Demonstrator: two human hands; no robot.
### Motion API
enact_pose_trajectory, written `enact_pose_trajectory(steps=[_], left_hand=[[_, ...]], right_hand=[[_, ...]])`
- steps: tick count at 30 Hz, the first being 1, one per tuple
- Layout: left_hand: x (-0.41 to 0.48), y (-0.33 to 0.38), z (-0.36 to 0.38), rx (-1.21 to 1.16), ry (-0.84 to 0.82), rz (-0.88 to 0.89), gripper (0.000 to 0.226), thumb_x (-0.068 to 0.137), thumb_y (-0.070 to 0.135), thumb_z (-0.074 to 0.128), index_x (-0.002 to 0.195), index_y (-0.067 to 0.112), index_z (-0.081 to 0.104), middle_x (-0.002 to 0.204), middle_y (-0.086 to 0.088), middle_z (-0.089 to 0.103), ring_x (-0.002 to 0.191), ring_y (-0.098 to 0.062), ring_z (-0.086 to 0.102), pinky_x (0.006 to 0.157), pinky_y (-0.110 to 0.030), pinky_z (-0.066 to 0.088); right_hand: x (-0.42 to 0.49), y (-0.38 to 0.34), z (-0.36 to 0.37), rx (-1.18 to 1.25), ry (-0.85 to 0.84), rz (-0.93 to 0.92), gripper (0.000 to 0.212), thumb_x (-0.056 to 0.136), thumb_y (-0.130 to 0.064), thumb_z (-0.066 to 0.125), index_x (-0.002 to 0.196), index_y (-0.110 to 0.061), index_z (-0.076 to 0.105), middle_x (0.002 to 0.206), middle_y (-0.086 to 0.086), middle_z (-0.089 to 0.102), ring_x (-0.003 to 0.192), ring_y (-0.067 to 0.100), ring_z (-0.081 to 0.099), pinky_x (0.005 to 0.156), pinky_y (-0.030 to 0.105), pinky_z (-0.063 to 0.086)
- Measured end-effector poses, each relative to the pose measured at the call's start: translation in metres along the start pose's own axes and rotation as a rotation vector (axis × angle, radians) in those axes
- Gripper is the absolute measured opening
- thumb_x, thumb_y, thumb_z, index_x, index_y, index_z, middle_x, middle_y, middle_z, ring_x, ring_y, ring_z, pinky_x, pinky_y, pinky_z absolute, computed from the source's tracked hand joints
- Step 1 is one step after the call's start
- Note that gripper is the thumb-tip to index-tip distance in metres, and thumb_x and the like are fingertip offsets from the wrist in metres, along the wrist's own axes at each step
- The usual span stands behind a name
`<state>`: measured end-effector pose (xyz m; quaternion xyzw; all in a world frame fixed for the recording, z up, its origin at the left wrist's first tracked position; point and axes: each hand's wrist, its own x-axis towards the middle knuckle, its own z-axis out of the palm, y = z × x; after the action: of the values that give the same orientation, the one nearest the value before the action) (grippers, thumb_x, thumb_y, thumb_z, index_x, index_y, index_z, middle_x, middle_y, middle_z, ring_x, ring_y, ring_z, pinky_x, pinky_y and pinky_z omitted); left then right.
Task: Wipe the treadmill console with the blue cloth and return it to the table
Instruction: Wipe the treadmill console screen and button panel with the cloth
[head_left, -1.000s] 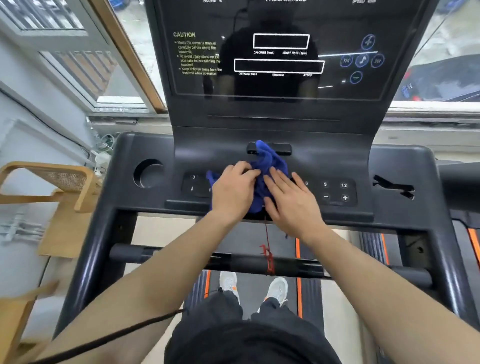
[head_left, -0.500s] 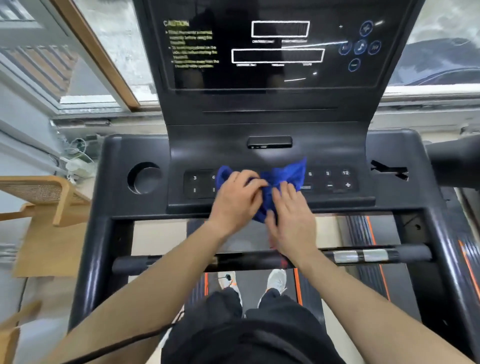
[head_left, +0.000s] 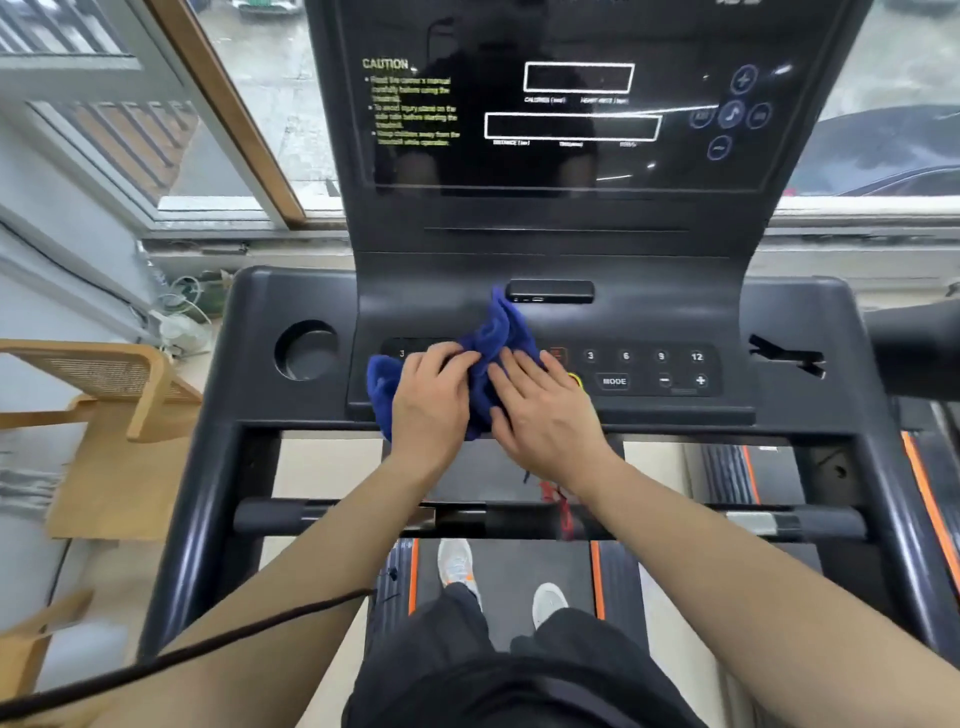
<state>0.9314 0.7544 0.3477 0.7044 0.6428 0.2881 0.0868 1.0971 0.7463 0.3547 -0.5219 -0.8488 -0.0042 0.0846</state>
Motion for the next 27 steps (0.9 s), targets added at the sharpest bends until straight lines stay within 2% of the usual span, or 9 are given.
enact_pose_trajectory(steps=[5,8,13,16,19,21,23,25,27], left_hand=[[0.035,0.103,0.059,-0.059,-0.208,0.107,0.034,0.099,0.021,0.048,0.123,0.012,0.070,0.131,-0.008,0.063,0.115,-0.033,0.055,0.102,-0.041,0.045],[0.033,0.157,0.092,-0.064,-0.316,0.189,0.036,0.098,0.015,0.051,0.132,0.011,0.064,0.141,-0.008,0.056,0.124,-0.033,0.048,0.110,-0.040,0.040],[-0.010,0.183,0.106,-0.029,-0.260,0.255,0.040,0.084,0.009,0.066,0.124,0.006,0.069,0.128,-0.013,0.065,0.113,-0.034,0.060,0.105,-0.033,0.041],[-0.029,0.172,0.088,-0.016,-0.169,0.261,0.037,0.084,0.015,0.053,0.114,0.010,0.074,0.116,-0.010,0.070,0.100,-0.031,0.065,0.093,-0.033,0.048],[-0.045,0.164,0.057,-0.135,-0.219,0.078,0.034,0.078,0.017,0.052,0.103,0.014,0.075,0.103,-0.004,0.072,0.096,-0.026,0.066,0.087,-0.040,0.054],[-0.058,0.165,0.031,-0.285,-0.229,-0.171,0.030,0.071,0.018,0.055,0.094,0.018,0.074,0.096,0.000,0.073,0.090,-0.021,0.067,0.084,-0.034,0.054],[-0.072,0.165,0.005,-0.515,-0.173,-0.452,0.023,0.066,0.018,0.050,0.079,0.023,0.069,0.082,0.003,0.071,0.072,-0.010,0.065,0.071,-0.026,0.051],[-0.084,0.162,-0.019,-0.707,-0.076,-0.595,0.018,0.063,0.015,0.049,0.069,0.020,0.065,0.070,0.006,0.066,0.062,-0.003,0.057,0.064,-0.022,0.045],[-0.097,0.159,-0.041,-0.879,0.000,-0.692,0.012,0.063,0.015,0.051,0.065,0.013,0.063,0.068,0.003,0.061,0.066,-0.011,0.054,0.063,-0.024,0.042]], right_hand=[[-0.045,0.096,-0.017,-0.004,-0.095,0.258,0.062,0.097,-0.039,0.031,0.143,-0.004,0.052,0.150,0.015,0.050,0.139,0.029,0.048,0.118,0.049,0.033],[-0.086,0.135,-0.020,0.035,-0.054,0.362,0.064,0.095,-0.039,0.033,0.145,-0.002,0.050,0.152,0.019,0.046,0.141,0.032,0.045,0.117,0.050,0.033],[-0.129,0.138,-0.017,0.122,0.044,0.369,0.060,0.088,-0.030,0.044,0.137,0.001,0.056,0.144,0.021,0.054,0.137,0.037,0.048,0.118,0.048,0.033],[-0.135,0.125,-0.016,0.253,0.083,0.305,0.055,0.086,-0.026,0.046,0.133,-0.003,0.060,0.141,0.017,0.059,0.135,0.034,0.051,0.117,0.043,0.034],[-0.134,0.105,-0.036,0.518,0.075,0.345,0.029,0.088,-0.020,0.058,0.115,-0.015,0.068,0.109,0.004,0.073,0.103,0.027,0.067,0.088,0.032,0.048],[-0.130,0.091,-0.048,0.775,0.008,0.415,0.015,0.088,-0.019,0.060,0.099,-0.023,0.069,0.081,-0.007,0.071,0.077,0.020,0.065,0.071,0.033,0.048],[-0.126,0.075,-0.055,1.104,-0.035,0.463,0.015,0.087,-0.016,0.056,0.082,-0.025,0.066,0.068,-0.016,0.064,0.069,0.008,0.058,0.071,0.031,0.046],[-0.123,0.057,-0.060,1.375,-0.020,0.547,0.018,0.087,-0.016,0.050,0.074,-0.022,0.061,0.068,-0.017,0.062,0.070,0.005,0.054,0.072,0.027,0.043],[-0.121,0.038,-0.065,1.498,-0.082,0.636,0.016,0.094,-0.017,0.052,0.078,-0.019,0.057,0.077,-0.014,0.060,0.075,0.009,0.053,0.075,0.030,0.043]])
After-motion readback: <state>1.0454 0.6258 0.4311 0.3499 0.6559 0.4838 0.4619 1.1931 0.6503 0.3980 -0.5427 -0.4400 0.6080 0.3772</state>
